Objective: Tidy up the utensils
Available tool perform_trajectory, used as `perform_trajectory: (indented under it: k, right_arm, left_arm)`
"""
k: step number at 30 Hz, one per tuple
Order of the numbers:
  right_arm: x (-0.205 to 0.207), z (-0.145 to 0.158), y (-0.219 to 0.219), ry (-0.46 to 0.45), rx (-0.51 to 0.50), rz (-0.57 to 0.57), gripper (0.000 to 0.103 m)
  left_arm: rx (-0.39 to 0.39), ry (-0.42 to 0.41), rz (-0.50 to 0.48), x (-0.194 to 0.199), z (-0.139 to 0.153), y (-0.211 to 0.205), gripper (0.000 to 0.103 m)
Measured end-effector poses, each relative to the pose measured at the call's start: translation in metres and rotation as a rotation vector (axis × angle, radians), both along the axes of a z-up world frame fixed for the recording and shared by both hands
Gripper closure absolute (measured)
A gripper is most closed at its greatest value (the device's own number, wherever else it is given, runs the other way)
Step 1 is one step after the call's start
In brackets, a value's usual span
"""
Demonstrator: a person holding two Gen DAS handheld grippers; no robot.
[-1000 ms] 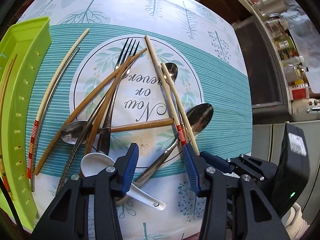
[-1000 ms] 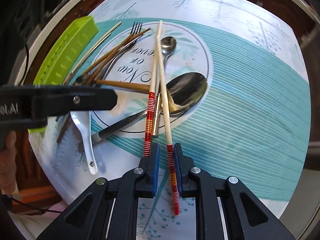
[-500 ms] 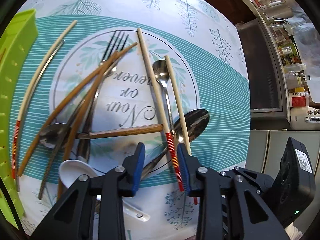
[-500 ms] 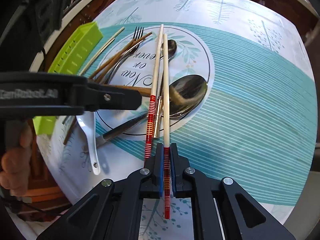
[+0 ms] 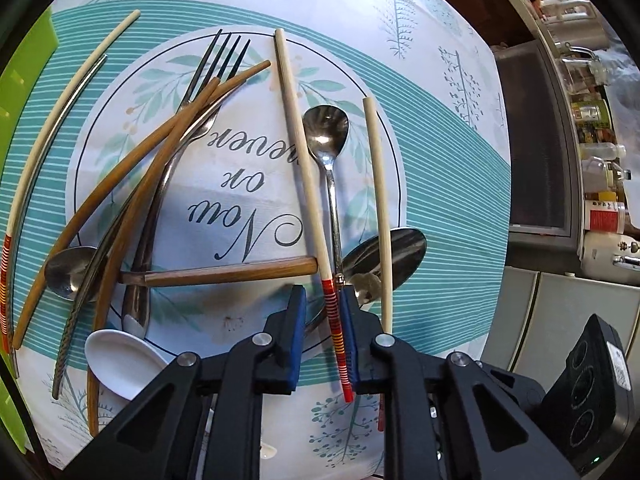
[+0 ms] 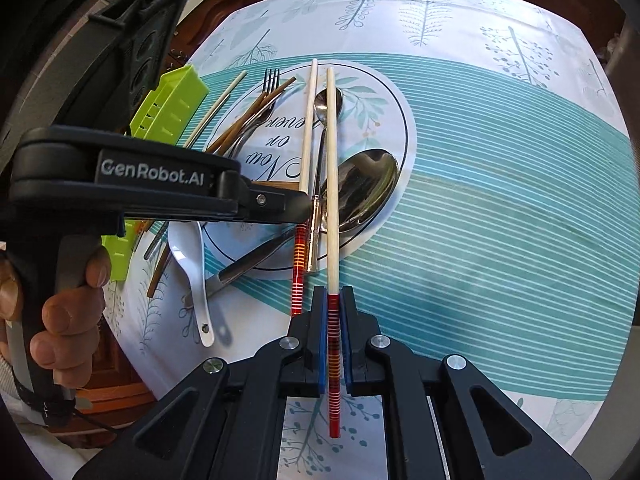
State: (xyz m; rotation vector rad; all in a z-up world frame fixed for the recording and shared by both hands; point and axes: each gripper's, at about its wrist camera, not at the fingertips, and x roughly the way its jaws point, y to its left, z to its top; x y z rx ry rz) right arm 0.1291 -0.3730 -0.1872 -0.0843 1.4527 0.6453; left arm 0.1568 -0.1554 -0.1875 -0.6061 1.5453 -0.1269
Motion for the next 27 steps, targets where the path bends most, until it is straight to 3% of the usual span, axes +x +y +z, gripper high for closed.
perform_trajectory:
  k: [17, 27]
  right_arm:
    - [0.001, 0.001, 0.000, 0.013, 0.011, -0.010, 0.097]
    - [0.002, 0.000, 0.003, 0.018, 0.014, -0.019, 0.097]
  left_arm:
    - [0.063, 0.075, 0.008, 0.009, 0.000, 0.001, 0.088]
    - [0.151, 0.140, 0.026, 0.018, -0.001, -0.014, 0.083]
